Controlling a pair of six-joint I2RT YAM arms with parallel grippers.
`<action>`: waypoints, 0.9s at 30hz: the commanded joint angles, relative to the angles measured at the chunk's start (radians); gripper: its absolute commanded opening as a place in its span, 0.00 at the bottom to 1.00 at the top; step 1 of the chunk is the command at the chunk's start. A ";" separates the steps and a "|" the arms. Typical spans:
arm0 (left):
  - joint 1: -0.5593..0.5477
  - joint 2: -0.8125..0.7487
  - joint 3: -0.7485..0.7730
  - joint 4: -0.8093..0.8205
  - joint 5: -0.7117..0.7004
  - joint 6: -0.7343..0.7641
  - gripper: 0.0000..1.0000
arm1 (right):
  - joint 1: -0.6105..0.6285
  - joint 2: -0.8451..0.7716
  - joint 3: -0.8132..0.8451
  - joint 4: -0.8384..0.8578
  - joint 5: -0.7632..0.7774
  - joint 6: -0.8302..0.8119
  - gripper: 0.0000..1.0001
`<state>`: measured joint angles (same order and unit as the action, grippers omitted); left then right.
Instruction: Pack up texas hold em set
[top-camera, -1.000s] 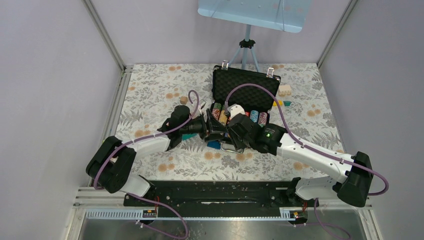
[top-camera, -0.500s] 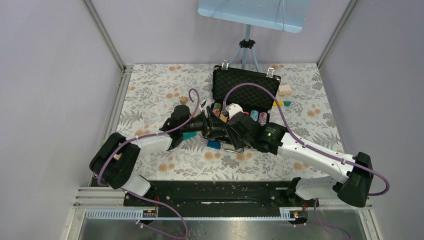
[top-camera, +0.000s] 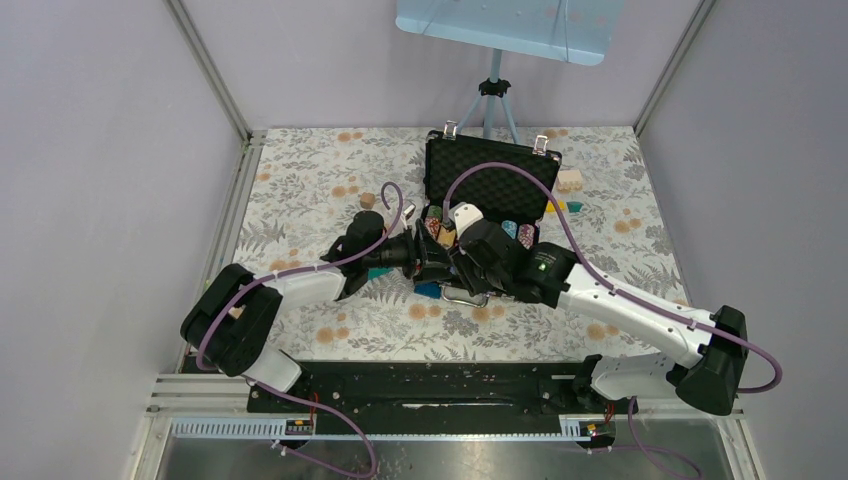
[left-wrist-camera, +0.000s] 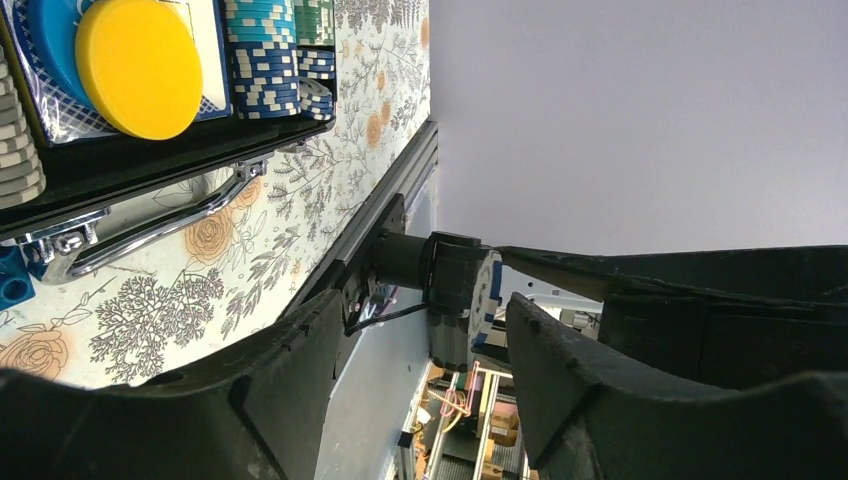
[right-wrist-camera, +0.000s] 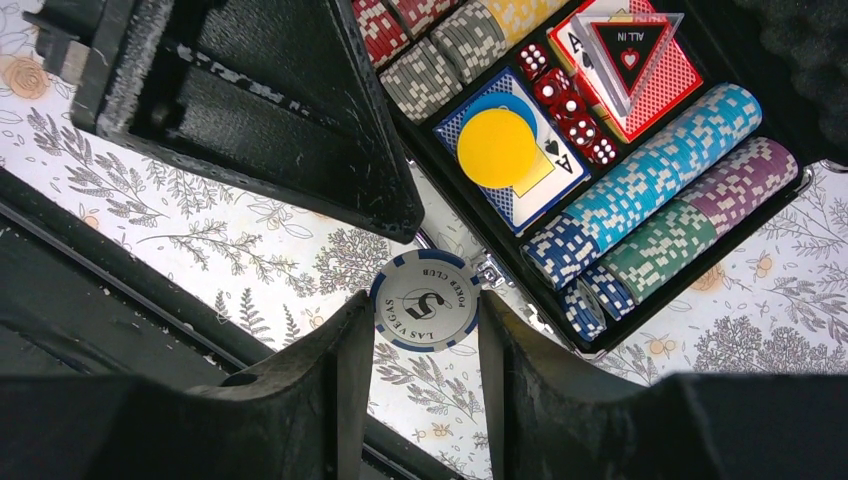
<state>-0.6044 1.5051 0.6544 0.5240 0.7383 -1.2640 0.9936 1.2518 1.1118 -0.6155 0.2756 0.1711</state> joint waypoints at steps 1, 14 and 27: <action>-0.009 -0.016 0.040 0.027 0.029 0.022 0.61 | -0.007 -0.001 0.052 0.010 -0.016 -0.025 0.39; -0.015 0.000 0.027 0.143 0.044 -0.048 0.61 | -0.007 0.019 0.057 0.010 -0.064 -0.026 0.39; -0.052 -0.001 0.026 0.116 0.039 -0.020 0.49 | -0.007 0.018 0.077 0.009 -0.041 -0.053 0.39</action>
<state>-0.6479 1.5055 0.6548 0.5934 0.7559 -1.3018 0.9932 1.2747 1.1431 -0.6155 0.2226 0.1432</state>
